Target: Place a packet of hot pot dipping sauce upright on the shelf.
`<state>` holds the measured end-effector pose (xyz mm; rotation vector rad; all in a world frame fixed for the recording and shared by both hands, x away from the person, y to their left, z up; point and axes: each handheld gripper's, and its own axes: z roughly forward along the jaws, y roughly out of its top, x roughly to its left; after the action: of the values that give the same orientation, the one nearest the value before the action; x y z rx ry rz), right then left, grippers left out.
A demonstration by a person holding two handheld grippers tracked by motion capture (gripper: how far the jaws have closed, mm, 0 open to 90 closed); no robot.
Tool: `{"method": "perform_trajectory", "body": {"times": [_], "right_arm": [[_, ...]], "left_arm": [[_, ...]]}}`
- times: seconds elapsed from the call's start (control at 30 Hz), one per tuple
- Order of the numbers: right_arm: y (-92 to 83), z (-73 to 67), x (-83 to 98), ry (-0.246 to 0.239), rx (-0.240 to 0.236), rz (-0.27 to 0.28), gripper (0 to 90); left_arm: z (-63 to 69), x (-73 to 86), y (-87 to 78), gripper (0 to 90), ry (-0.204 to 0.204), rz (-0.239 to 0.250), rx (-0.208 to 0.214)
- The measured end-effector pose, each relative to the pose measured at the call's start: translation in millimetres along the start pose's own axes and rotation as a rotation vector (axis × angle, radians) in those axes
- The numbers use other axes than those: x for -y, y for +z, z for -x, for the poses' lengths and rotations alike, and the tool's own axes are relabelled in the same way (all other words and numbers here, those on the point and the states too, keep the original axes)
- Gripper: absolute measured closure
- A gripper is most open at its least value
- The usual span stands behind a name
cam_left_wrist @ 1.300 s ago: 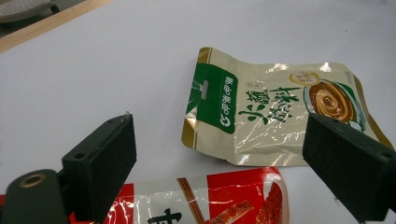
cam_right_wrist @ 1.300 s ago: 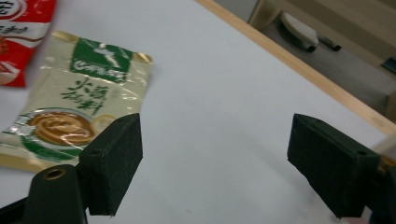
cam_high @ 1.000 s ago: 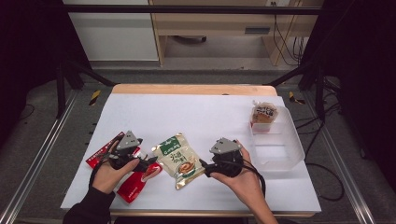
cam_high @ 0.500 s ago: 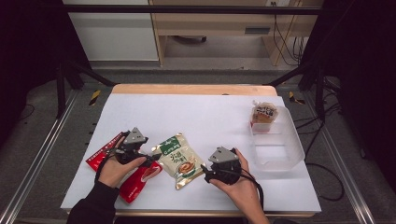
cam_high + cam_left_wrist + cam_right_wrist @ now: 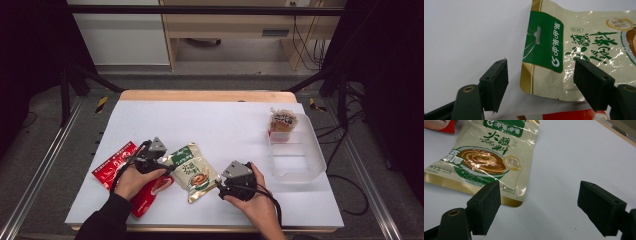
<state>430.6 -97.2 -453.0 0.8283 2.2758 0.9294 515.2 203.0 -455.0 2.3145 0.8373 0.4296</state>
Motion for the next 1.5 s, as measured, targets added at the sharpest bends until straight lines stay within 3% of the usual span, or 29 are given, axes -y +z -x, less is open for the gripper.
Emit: {"method": "perform_trajectory", "body": {"times": [0.1,0.17,0.3,0.37,0.43,0.57,0.73,0.9,0.97,1.1,1.23,1.5], "right_arm": [[0.7,0.6,0.3,-0.006,0.003,-0.006,19.2],[1.7,0.9,1.0,-0.008,0.003,-0.016,19.2],[1.2,0.4,1.4,-0.017,0.006,-0.023,19.3],[0.8,1.6,1.0,-0.015,0.008,-0.019,19.3],[0.6,2.5,1.4,-0.013,0.011,-0.022,19.3],[1.9,3.0,2.2,-0.014,0.009,-0.026,19.3],[2.7,1.0,1.3,-0.022,0.006,-0.030,19.4],[3.2,1.3,2.0,-0.027,0.001,-0.030,19.4],[2.8,2.1,2.7,-0.026,0.003,-0.034,19.1],[0.8,4.2,3.1,-0.025,0.005,-0.030,19.1],[0.8,5.2,2.0,-0.023,0.013,-0.025,19.1],[2.0,5.5,3.6,-0.031,0.012,-0.035,18.7]], "left_arm": [[-1.4,1.2,-0.6,33.6,-0.010,-0.023,-0.007],[-1.5,1.5,-2.3,42.9,-0.020,-0.023,-0.017],[-1.3,1.6,-2.2,43.4,-0.023,-0.022,-0.002],[0.2,1.3,-2.3,46.4,-0.020,-0.018,0.030],[3.8,0.6,-3.5,45.9,0.004,-0.023,0.013],[7.3,0.8,-10.4,47.4,0.000,0.006,0.021],[14.7,0.2,-16.1,52.6,0.015,0.008,0.059],[17.7,-0.9,-9.5,60.8,0.027,-0.019,0.112],[18.9,-0.6,-3.8,63.8,0.030,-0.042,0.115],[19.6,-0.1,-2.2,77.4,0.036,-0.058,0.081],[17.6,0.5,-6.2,89.4,0.014,-0.030,0.067],[14.2,-5.4,-16.9,90.0,0.003,0.016,0.072]]}}
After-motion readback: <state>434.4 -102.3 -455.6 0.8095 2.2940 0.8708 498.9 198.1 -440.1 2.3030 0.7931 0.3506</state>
